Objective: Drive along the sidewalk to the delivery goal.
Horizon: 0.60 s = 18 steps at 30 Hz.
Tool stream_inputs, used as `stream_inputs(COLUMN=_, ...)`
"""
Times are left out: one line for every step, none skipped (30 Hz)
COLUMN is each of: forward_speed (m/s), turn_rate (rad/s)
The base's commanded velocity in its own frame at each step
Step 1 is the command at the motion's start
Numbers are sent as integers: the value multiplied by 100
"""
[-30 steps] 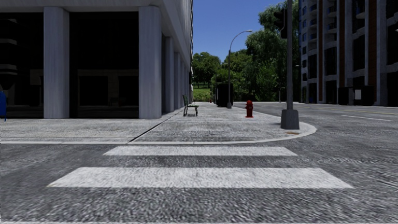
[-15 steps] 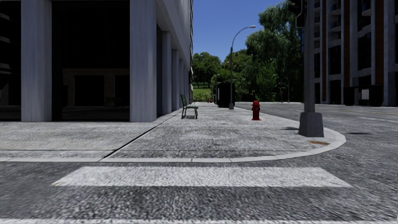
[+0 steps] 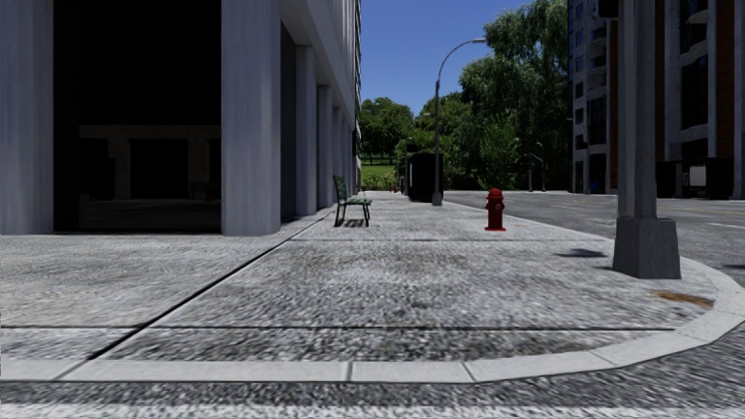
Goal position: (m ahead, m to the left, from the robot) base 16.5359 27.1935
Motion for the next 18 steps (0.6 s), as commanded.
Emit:
stream_inputs(forward_speed=200, turn_rate=0)
stream_inputs(forward_speed=200, turn_rate=0)
stream_inputs(forward_speed=200, turn_rate=0)
stream_inputs(forward_speed=200, turn_rate=7)
stream_inputs(forward_speed=200, turn_rate=12)
stream_inputs(forward_speed=200, turn_rate=16)
stream_inputs(forward_speed=200, turn_rate=21)
stream_inputs(forward_speed=197, turn_rate=25)
stream_inputs(forward_speed=189, turn_rate=32)
stream_inputs(forward_speed=189, turn_rate=32)
stream_inputs(forward_speed=184, turn_rate=36)
stream_inputs(forward_speed=179, turn_rate=45)
stream_inputs(forward_speed=174, turn_rate=48)
stream_inputs(forward_speed=167, turn_rate=52)
stream_inputs(forward_speed=165, turn_rate=55)
stream_inputs(forward_speed=164, turn_rate=55)
stream_inputs(forward_speed=164, turn_rate=55)
stream_inputs(forward_speed=164, turn_rate=56)
